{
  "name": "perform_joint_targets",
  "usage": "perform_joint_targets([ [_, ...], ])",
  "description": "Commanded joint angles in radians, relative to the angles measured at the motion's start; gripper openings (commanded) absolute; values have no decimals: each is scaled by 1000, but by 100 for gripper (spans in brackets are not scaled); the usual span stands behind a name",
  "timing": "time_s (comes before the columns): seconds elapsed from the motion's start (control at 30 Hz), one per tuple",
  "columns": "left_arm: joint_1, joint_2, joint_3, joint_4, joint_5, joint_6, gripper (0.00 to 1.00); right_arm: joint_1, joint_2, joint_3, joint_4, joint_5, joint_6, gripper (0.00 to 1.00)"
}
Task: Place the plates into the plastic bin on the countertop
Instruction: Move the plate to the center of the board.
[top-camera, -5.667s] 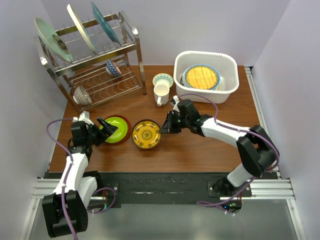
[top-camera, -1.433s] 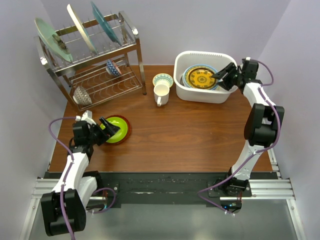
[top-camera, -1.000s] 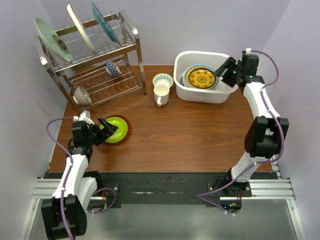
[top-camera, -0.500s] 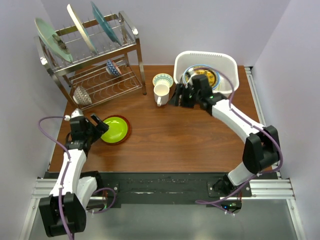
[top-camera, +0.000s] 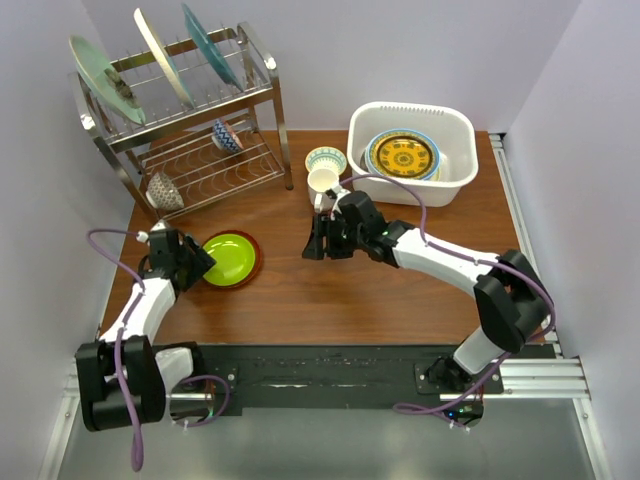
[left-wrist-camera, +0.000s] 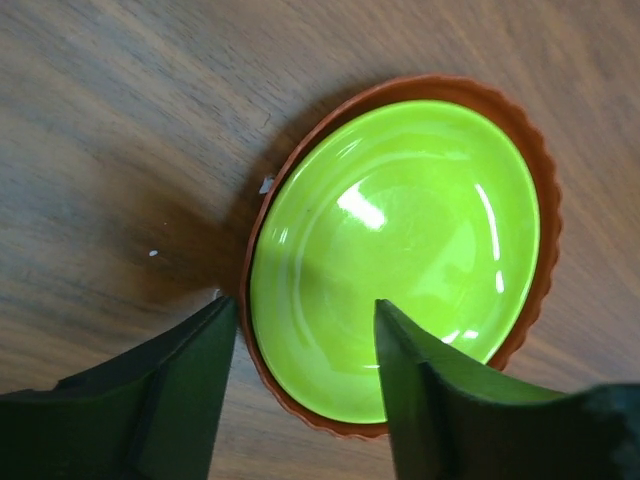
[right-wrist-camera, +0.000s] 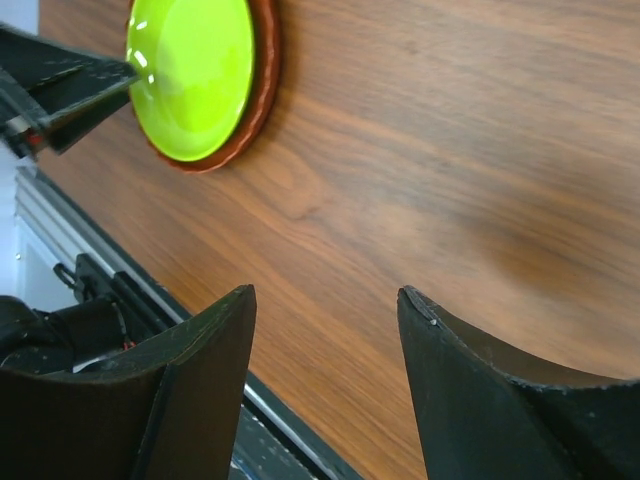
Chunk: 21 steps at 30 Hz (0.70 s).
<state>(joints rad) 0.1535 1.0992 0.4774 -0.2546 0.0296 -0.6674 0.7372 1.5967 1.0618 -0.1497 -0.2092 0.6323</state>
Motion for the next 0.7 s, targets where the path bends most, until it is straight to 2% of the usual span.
perform_joint_targets([
  [0.0,-6,45,-25,103,38,20,58,24,28,-25,114,-10,46,62],
  [0.13,-11,115,-66,179,119,35,47,28,45,-37,145,-38,63,62],
  [0.3,-78,175,-108,284,182,46,43,30,42,-77,232,-47,99,61],
  [0.5,-216,186,-146,336,165,14,35,30,51,-111,297,-58,119,61],
  [0.67,-293,171,-155,328,151,11,34,30,69,-129,361,-71,130,61],
])
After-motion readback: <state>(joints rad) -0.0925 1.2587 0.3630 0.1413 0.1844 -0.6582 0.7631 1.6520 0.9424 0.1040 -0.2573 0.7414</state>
